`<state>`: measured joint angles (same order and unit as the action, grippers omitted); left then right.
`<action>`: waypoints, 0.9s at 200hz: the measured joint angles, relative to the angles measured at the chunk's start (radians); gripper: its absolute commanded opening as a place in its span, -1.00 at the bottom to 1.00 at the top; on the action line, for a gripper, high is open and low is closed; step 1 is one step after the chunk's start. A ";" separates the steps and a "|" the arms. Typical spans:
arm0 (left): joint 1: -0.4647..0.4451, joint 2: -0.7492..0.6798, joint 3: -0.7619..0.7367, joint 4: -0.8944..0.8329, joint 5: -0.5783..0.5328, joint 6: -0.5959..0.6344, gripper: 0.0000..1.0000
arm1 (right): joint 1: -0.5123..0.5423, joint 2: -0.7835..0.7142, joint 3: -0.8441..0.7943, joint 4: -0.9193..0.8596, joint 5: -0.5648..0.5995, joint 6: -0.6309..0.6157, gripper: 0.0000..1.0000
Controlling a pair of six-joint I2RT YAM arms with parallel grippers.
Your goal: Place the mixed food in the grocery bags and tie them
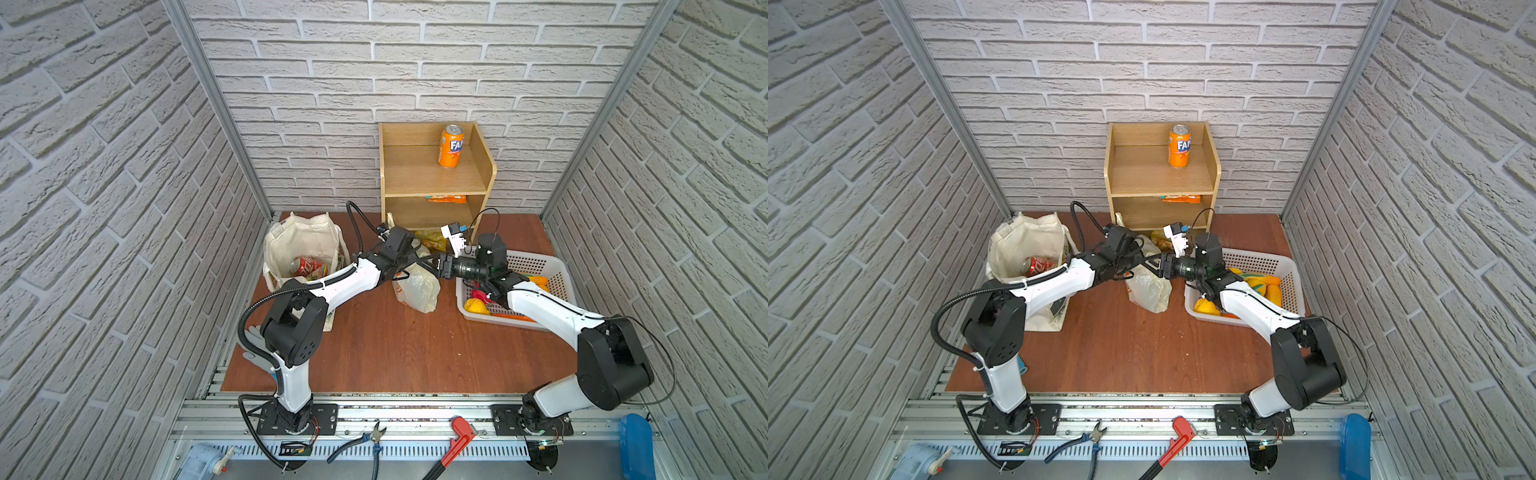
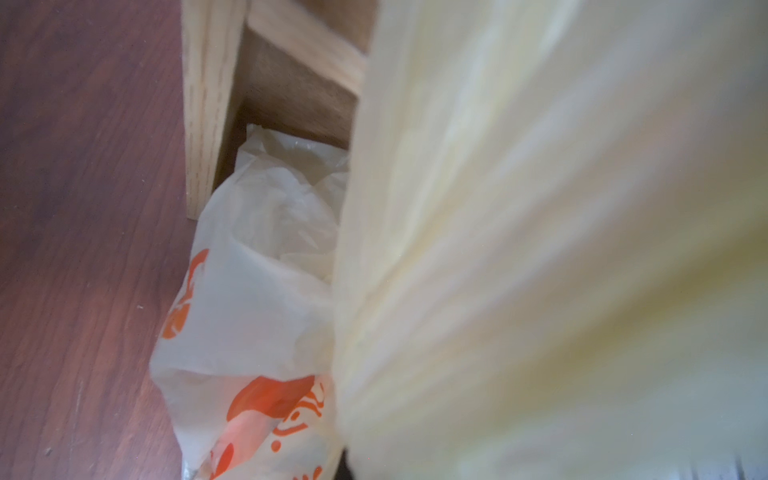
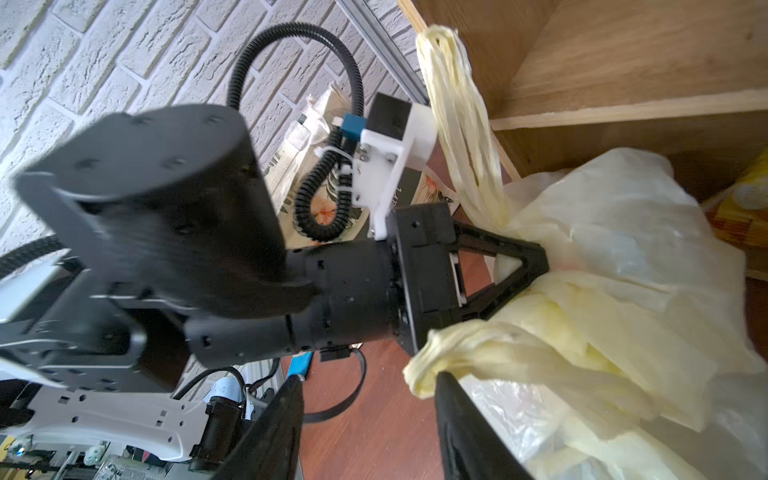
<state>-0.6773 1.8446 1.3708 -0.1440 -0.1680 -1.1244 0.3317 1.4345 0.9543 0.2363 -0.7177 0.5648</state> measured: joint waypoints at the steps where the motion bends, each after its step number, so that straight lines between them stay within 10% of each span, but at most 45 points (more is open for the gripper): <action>1: 0.000 0.000 -0.002 0.001 0.000 0.002 -1.00 | 0.000 -0.002 0.000 -0.003 0.001 -0.001 0.11; 180: -0.019 -0.386 -0.051 -0.071 0.138 0.219 -1.00 | -0.188 -0.294 0.004 -0.383 0.270 0.031 0.12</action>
<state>-0.6960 1.4582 1.3193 -0.2150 -0.0299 -0.9051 0.1436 1.1404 0.9585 -0.1471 -0.4480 0.5957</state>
